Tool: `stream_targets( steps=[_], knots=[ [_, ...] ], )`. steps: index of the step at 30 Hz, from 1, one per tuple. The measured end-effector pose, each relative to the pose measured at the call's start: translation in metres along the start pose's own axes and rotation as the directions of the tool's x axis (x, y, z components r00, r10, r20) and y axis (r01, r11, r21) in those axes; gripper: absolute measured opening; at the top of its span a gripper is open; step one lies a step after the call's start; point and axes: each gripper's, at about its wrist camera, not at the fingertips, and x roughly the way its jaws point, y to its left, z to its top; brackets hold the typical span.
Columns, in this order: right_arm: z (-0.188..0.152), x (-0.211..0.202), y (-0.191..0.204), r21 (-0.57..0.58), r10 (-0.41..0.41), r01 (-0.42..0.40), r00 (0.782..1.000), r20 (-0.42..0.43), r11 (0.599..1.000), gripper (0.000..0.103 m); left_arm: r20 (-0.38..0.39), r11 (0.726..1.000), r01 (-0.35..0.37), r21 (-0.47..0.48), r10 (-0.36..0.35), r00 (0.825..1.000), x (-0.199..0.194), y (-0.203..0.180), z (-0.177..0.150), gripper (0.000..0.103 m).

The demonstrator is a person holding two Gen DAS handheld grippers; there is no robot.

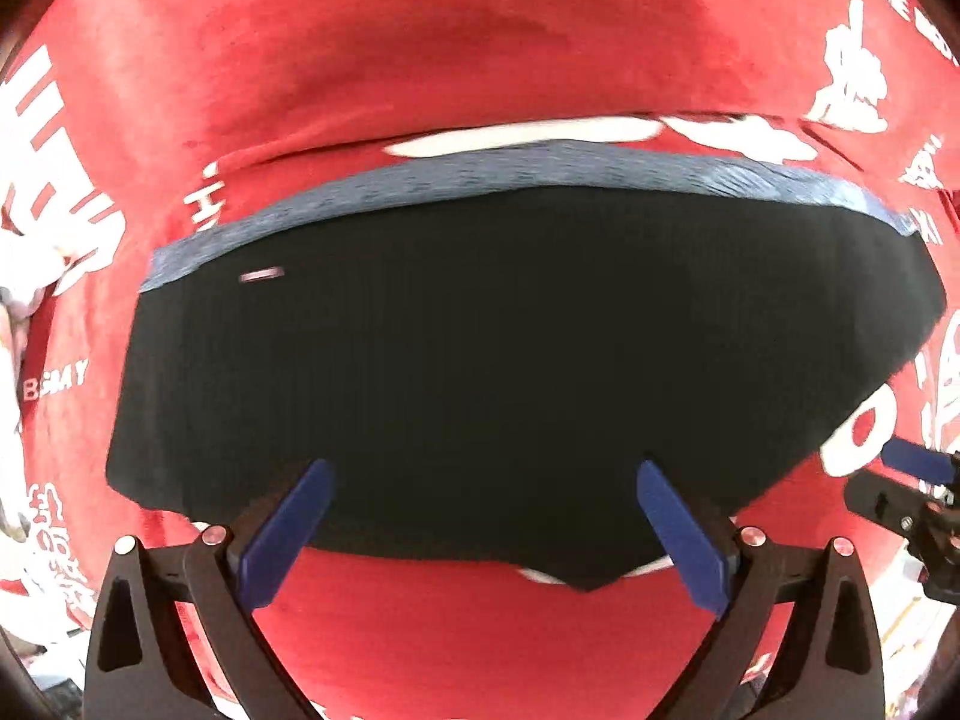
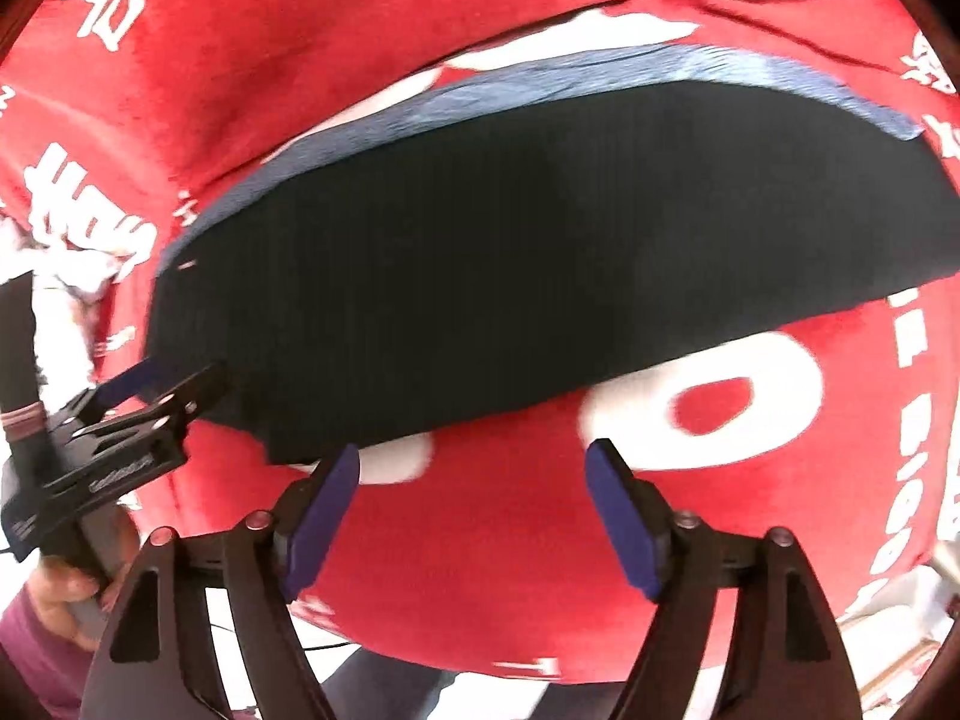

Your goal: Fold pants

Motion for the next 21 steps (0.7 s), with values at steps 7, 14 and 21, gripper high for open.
stream_targets(
  steps=[7, 14, 21],
  knots=[
    [0.008, -0.012, -0.043, -0.021, -0.094, 0.094, 0.996, 0.005, 0.995, 0.086, -0.009, 0.999, -0.009, 0.054, 0.010, 1.000, -0.003, -0.066, 0.009, 0.102],
    [0.012, -0.021, -0.090, 0.000, -0.093, 0.093, 0.996, 0.011, 0.996, 0.086, -0.033, 0.994, -0.016, 0.106, 0.020, 0.999, 0.005, -0.126, 0.016, 0.102],
    [0.012, -0.024, -0.141, 0.047, -0.087, 0.087, 0.996, 0.002, 0.995, 0.086, -0.061, 0.989, -0.033, 0.146, 0.042, 0.997, 0.017, -0.173, 0.019, 0.102]
  ],
)
